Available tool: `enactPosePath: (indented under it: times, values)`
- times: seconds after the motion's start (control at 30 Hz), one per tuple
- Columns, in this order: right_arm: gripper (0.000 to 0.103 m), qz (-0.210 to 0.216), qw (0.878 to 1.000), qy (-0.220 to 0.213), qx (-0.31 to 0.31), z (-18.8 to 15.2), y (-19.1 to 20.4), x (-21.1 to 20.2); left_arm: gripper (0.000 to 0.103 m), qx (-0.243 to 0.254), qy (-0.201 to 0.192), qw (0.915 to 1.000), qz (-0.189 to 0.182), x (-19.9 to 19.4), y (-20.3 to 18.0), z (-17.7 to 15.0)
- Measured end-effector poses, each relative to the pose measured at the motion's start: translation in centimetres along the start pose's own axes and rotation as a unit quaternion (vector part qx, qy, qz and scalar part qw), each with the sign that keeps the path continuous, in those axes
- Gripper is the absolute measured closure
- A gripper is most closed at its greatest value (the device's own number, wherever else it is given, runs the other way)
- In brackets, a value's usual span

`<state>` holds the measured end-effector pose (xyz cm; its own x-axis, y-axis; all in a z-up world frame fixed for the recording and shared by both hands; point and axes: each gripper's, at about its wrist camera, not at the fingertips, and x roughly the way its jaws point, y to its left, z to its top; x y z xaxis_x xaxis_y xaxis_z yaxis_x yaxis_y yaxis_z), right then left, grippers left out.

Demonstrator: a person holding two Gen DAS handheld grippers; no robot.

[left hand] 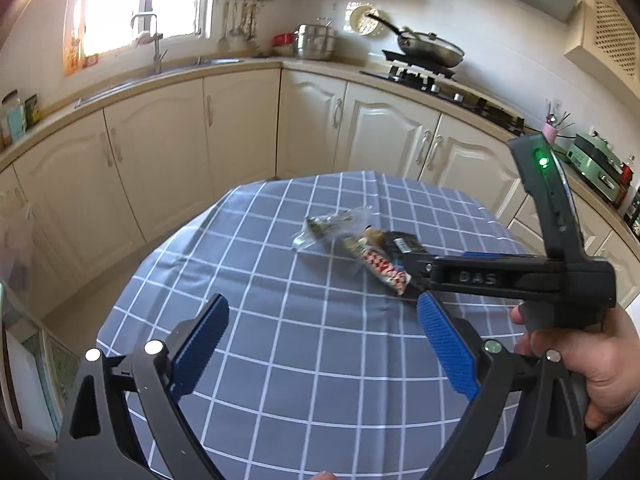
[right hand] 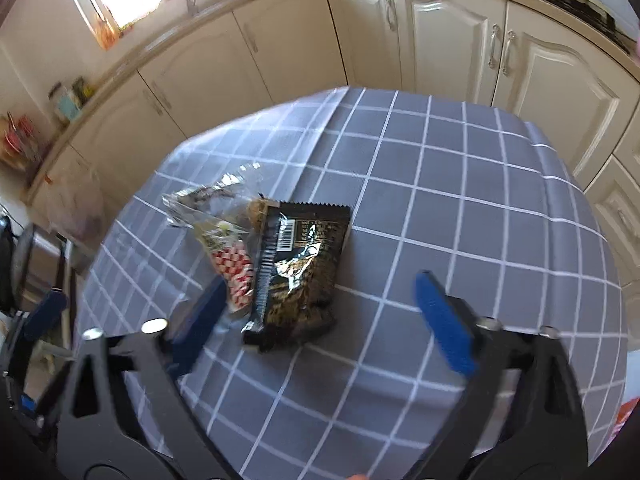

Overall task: Collect trash
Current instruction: 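Grasp the black snack bag with the right tool while the left tool grasps the beige wrapper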

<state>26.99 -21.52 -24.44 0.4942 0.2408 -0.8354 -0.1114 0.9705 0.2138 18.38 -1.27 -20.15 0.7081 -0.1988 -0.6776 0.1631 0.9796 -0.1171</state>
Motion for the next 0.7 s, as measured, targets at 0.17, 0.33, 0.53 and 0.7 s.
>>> enactPosePath:
  times: [0.17,0.33,0.53,0.7]
  values:
    - [0.074,-0.003,1.0,-0.003,-0.01,-0.7,-0.7,-0.4,0.01,0.002,0.013,0.9999,-0.001,1.5,-0.1,0.1]
    - [0.079,-0.008,1.0,-0.014,0.0,-2.1,-2.1,-1.6,0.01,0.02,0.025,0.9994,-0.008,3.4,-2.3,0.8]
    - [0.08,-0.008,0.999,-0.023,0.022,-3.8,-4.6,-3.6,0.01,0.054,0.039,0.9976,-0.018,5.8,-5.0,0.8]
    - [0.081,-0.014,0.999,-0.03,0.029,-5.6,-6.4,-5.7,0.01,0.128,0.034,0.991,-0.021,6.9,-8.2,0.8]
